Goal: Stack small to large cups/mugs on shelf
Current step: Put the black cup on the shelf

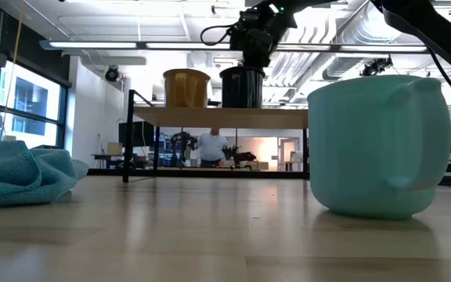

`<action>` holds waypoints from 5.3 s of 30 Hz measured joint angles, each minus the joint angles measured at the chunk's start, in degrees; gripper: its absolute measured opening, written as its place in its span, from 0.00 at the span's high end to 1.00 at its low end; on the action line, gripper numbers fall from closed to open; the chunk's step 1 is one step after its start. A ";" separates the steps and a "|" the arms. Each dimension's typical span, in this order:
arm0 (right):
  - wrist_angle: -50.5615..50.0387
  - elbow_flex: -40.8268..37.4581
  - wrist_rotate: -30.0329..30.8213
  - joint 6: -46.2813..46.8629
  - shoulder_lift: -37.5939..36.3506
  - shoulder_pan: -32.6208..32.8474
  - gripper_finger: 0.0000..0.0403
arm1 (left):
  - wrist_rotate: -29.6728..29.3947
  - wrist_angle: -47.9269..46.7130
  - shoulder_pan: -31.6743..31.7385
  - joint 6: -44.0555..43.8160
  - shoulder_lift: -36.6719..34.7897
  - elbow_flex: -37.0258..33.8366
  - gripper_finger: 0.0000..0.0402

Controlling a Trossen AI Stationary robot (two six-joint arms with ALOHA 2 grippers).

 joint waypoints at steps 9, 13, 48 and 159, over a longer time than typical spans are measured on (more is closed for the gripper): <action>3.25 0.00 1.78 -1.05 0.00 0.02 0.99 | 0.28 0.01 0.00 0.13 0.00 0.00 0.91; 4.20 0.00 1.76 -2.09 0.00 0.02 0.99 | 0.68 0.01 -0.01 0.11 0.00 0.00 0.91; 4.79 0.00 -0.71 -9.78 1.29 0.57 1.00 | 1.95 0.80 0.00 -0.52 0.00 -0.04 0.91; 6.80 -0.11 0.66 -11.15 1.49 -0.35 0.79 | 3.02 0.82 0.00 -0.33 0.00 0.00 0.91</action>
